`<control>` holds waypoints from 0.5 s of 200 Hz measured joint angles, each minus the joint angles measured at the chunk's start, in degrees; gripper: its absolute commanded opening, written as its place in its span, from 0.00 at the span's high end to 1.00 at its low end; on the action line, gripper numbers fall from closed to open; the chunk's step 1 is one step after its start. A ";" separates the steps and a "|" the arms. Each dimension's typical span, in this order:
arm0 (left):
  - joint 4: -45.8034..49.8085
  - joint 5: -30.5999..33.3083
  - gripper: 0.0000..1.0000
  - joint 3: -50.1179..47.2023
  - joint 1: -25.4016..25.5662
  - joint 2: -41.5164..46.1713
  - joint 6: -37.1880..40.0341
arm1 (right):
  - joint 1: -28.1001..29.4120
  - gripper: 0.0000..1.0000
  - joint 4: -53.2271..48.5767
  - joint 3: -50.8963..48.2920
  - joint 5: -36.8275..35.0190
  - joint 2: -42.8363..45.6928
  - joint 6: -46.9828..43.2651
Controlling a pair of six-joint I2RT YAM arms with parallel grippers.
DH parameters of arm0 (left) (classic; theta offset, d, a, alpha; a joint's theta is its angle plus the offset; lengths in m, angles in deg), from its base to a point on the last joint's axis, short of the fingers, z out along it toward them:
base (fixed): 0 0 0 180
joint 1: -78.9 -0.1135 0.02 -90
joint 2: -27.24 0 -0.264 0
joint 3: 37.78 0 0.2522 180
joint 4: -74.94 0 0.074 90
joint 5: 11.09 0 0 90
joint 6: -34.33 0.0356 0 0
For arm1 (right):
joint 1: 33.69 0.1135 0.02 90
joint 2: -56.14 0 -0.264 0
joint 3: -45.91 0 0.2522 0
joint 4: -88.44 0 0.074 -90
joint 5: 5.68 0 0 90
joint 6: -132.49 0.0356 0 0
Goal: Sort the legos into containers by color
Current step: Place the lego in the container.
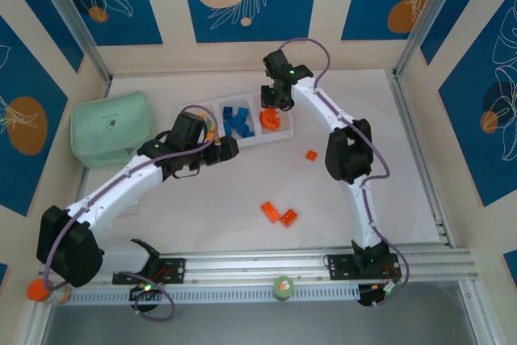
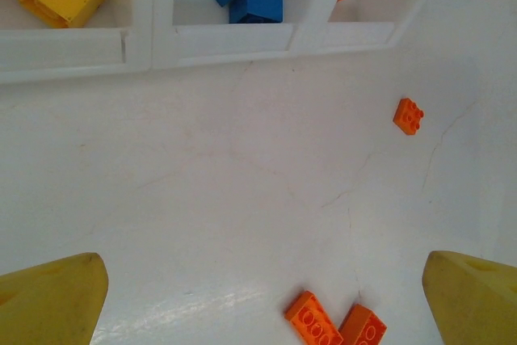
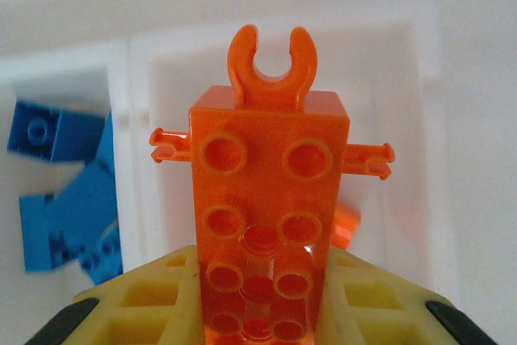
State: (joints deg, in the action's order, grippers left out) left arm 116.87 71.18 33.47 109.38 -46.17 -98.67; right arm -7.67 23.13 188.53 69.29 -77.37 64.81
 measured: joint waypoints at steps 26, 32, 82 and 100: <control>0.00 -0.33 0.01 0.00 -0.26 -0.33 0.02 | -0.74 0.71 -1.70 6.67 0.02 -5.77 -0.57; 0.00 -0.37 0.01 0.00 -0.35 -0.39 0.02 | -0.87 0.70 -2.03 7.15 0.02 -6.51 -0.74; 0.04 -0.39 0.01 0.13 -0.55 -1.14 0.02 | -1.40 0.54 -3.43 7.43 0.46 -8.09 -1.31; 0.09 -0.42 0.01 0.50 -0.59 -1.49 0.04 | -1.40 0.49 -3.34 7.45 0.74 -8.09 -1.40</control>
State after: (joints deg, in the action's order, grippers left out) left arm 116.95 70.77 33.97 108.79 -47.66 -98.63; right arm -9.07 19.79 195.98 70.04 -85.46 63.41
